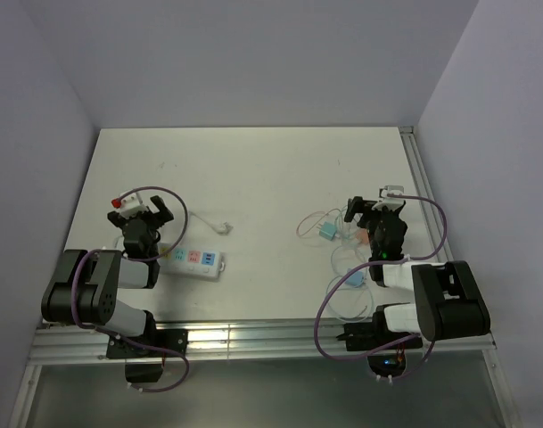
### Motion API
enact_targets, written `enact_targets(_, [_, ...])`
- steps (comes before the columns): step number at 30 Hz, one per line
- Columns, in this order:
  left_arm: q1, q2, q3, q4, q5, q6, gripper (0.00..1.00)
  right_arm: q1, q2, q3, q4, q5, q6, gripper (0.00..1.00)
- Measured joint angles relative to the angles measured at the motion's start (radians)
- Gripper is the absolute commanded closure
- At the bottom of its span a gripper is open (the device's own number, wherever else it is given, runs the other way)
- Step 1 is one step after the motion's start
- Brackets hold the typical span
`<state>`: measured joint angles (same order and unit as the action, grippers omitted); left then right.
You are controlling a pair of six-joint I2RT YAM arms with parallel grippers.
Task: Insert the plug
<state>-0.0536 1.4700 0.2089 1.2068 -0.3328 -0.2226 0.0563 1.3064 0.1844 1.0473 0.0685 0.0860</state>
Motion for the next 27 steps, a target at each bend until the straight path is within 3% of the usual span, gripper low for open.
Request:
enact_targets(8, [0.0, -0.002, 0.0, 0.0, -0.052, -0.006, 0.01, 0.0, -0.004, 0.001, -0.004, 0.003, -0.003, 0.0])
enact_targets(15, [-0.014, -0.002, 0.0, 0.0, -0.102, -0.006, 0.0, 0.021, -0.164, 0.114, -0.227, 0.049, -0.023, 0.0])
enact_targets(23, [-0.029, -0.002, 0.0, 0.0, -0.119, -0.003, 0.01, 0.075, -0.327, 0.251, -0.591, 0.17, 0.25, 0.0])
enact_targets(27, [-0.028, -0.013, 0.008, -0.028, -0.101, 0.006, 0.01, 0.061, -0.311, 0.301, -0.679, 0.028, 0.341, 0.0])
